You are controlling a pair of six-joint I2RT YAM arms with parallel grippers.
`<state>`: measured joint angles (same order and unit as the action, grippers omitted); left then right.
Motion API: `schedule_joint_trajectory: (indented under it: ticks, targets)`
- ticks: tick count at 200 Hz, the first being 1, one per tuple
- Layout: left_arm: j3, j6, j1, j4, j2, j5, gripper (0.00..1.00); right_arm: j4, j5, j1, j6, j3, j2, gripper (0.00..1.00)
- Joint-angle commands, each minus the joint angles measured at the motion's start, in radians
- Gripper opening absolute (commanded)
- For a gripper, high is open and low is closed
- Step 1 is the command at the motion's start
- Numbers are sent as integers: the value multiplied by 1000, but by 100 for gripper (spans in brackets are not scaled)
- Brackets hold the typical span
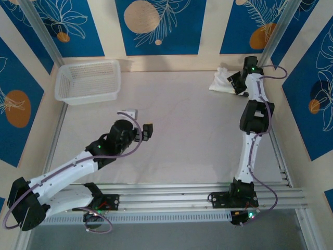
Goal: Fold the inside-out t-shirt
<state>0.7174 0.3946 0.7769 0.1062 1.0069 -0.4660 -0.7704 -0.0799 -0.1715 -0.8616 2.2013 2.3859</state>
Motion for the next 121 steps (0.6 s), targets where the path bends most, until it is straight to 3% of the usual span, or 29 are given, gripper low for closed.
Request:
schedule_joint_trajectory:
  ticks: [1, 21, 37, 52, 62, 69, 71, 94, 121]
  targets:
    - [-70, -169, -31, -90, -49, -251, 99, 213, -49, 74, 122, -398, -448, 64]
    - [-158, -306, -94, -199, -80, -381, 99, 373, -125, 117, 158, -771, -771, 66]
    - [-218, -351, -177, -236, -110, -396, 99, 466, -239, 175, 242, -1028, -1008, 67]
    - [-285, -362, -248, -270, -158, -374, 99, 569, -444, 254, 314, -1251, -1189, 69]
    - [-340, -364, -293, -313, -198, -358, 99, 700, -524, 297, 400, -1413, -1284, 76]
    - [-374, -364, -325, -336, -226, -332, 99, 813, -545, 315, 486, -1528, -1338, 98]
    - [-385, -365, -334, -343, -233, -324, 99, 853, -547, 318, 511, -1556, -1351, 100]
    - [-477, -366, -445, -440, -266, -187, 99, 1082, -519, 306, 641, -1750, -1367, 99]
    - [-496, -393, -553, -600, -123, -13, 99, 1361, -452, 271, 668, -1814, -1145, 100]
